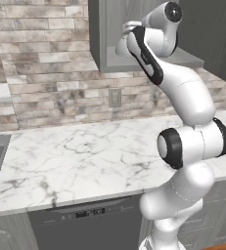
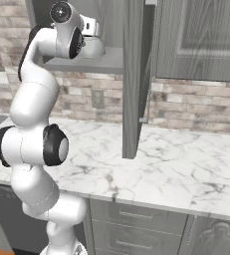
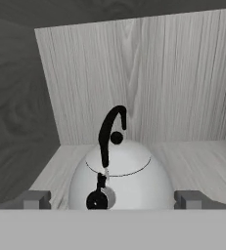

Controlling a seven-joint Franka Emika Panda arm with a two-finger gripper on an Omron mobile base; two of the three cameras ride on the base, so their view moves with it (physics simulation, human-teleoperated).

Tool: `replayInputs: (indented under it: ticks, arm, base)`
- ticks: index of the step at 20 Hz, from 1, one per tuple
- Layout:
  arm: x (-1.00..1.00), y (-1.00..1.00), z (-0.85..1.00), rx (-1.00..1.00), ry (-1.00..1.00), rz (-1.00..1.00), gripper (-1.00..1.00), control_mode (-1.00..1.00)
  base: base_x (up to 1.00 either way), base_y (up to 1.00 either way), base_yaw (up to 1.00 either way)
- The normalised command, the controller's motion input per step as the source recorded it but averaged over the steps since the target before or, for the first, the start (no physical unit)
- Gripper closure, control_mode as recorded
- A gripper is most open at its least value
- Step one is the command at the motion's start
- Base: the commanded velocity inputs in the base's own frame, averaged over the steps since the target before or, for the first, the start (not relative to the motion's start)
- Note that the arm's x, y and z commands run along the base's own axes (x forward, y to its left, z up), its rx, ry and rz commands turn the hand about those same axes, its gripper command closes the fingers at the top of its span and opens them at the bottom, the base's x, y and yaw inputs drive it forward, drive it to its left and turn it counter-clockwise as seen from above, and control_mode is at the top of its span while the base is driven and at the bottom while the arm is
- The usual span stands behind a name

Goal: Open the cabinet, pick the kettle from the cabinet, and place it in the sink.

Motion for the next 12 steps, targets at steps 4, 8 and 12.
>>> replayInputs:
  ticks: [4, 8, 12]
  arm:
    - [0.40, 0.00, -0.02, 0.01, 0.00, 0.00, -1.00, -1.00]
    - [0.35, 0.03, -0.02, 0.01, 0.00, 0.00, -1.00, -1.00]
    - [0.31, 0.05, -0.02, 0.01, 0.00, 0.00, -1.00, -1.00]
  base:
    - [0.00, 0.00, 0.00]
    - [0.00, 0.00, 0.00]
    - [0.00, 0.00, 0.00]
